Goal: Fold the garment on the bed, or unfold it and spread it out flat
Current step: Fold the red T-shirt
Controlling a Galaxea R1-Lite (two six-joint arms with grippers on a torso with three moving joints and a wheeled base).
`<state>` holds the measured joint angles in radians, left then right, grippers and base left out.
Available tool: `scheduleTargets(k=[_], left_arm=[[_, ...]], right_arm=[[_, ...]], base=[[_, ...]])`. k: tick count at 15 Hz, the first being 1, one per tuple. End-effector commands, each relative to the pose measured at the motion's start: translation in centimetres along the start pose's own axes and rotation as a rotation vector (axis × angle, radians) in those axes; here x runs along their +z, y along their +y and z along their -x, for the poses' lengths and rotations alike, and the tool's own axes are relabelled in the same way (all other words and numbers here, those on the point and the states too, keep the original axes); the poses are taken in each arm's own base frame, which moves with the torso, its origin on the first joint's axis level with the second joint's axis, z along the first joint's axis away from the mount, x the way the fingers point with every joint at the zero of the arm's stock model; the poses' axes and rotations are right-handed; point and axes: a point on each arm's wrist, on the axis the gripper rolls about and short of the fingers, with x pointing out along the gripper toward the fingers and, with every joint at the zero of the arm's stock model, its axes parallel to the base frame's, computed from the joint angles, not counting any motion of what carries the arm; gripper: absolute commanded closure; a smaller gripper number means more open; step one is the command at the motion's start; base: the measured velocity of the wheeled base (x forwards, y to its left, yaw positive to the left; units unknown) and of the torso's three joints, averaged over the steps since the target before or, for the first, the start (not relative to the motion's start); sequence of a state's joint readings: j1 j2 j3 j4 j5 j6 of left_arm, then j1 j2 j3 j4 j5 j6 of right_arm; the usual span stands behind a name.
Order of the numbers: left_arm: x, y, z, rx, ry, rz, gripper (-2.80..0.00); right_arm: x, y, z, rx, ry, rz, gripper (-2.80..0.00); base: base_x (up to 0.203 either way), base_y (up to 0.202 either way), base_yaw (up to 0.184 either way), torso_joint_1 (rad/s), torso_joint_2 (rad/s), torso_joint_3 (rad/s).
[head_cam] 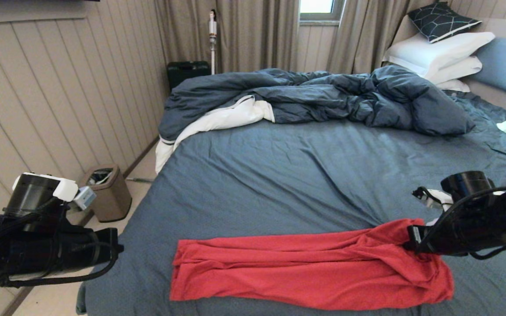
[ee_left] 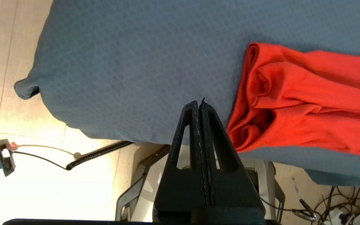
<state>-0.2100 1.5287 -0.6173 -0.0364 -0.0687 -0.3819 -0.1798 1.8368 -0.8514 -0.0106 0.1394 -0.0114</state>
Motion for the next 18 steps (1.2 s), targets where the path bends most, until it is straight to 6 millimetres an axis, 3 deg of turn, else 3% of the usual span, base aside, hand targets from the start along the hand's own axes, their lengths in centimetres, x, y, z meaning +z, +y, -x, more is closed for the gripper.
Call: scheduleTargets(k=[1, 6, 11, 14, 18], left_arm=[[-0.1, 0.0, 0.0, -0.002, 0.002, 0.001, 0.00], [-0.1, -0.1, 0.0, -0.003, 0.004, -0.001, 0.00], [-0.1, -0.2, 0.0, -0.006, 0.004, -0.004, 0.00], [-0.1, -0.2, 0.0, -0.007, 0.003, -0.004, 0.00], [-0.1, -0.2, 0.2, -0.008, -0.003, -0.006, 0.00]], right_arm=[[1.1, -1.6, 0.4, -0.032, -0.043, -0.030, 0.00], [2.5, -8.5, 1.8, -0.158, -0.040, -0.100, 0.00], [4.1, -14.7, 6.0, -0.270, -0.043, -0.149, 0.00], [3.9, -13.7, 7.6, -0.250, -0.009, -0.146, 0.00], [4.7, -5.3, 7.6, -0.102, 0.018, 0.027, 0.00]], base=[[0.000, 0.000, 0.000, 0.000, 0.00, 0.000], [0.000, 0.000, 0.000, 0.000, 0.00, 0.000], [0.000, 0.000, 0.000, 0.000, 0.00, 0.000], [0.000, 0.000, 0.000, 0.000, 0.00, 0.000], [0.000, 0.000, 0.000, 0.000, 0.00, 0.000]])
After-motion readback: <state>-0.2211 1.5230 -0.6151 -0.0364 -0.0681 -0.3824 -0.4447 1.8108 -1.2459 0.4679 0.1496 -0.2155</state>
